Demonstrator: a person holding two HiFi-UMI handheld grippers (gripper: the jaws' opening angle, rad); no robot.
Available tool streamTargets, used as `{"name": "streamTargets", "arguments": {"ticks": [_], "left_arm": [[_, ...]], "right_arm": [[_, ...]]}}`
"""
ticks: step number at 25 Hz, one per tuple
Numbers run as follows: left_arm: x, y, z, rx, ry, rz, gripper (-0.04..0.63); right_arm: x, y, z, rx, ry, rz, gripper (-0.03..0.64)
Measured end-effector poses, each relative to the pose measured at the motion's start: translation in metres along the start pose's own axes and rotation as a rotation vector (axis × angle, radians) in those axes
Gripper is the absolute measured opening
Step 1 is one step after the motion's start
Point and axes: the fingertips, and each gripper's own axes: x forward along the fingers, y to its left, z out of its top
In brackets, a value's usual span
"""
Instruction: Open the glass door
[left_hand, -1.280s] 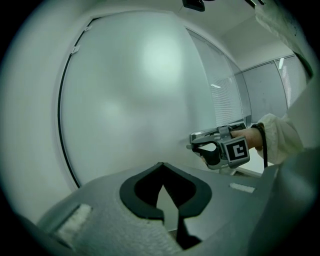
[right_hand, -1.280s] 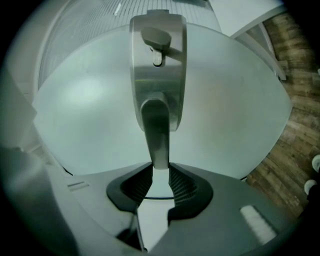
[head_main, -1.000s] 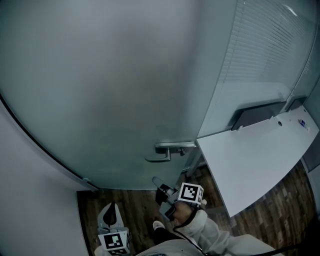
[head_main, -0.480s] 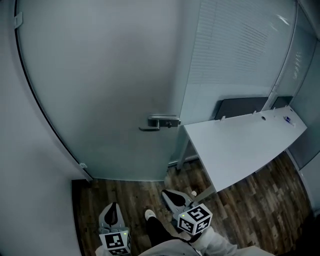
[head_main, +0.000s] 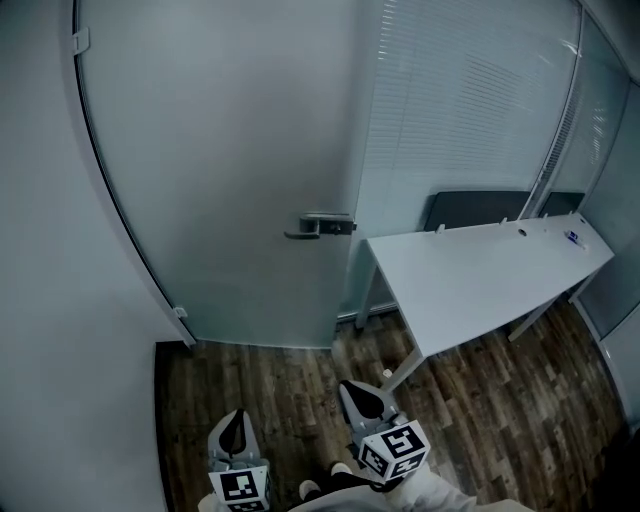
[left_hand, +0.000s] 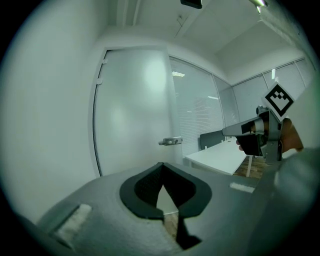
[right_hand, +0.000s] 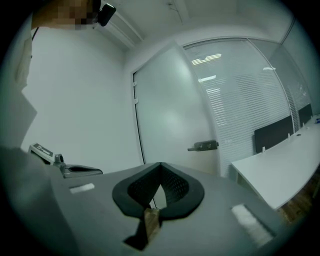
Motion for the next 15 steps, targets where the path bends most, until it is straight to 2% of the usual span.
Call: {"name": "streamTargets", "arguments": {"ticks": [11, 15], "left_arm": [[-0.017, -0.074, 0.013, 0.034, -0.007, -0.021, 0.003], [-0.019, -0.094, 0.015, 0.040, -0.014, -0.025, 0.003]], "right_arm": [[-0.061, -0.024, -0.007, -0.003, 0.019, -0.006, 0.005], [-0.076, -0.029, -0.005, -0.053, 0.012, 0.000, 0.005]]}}
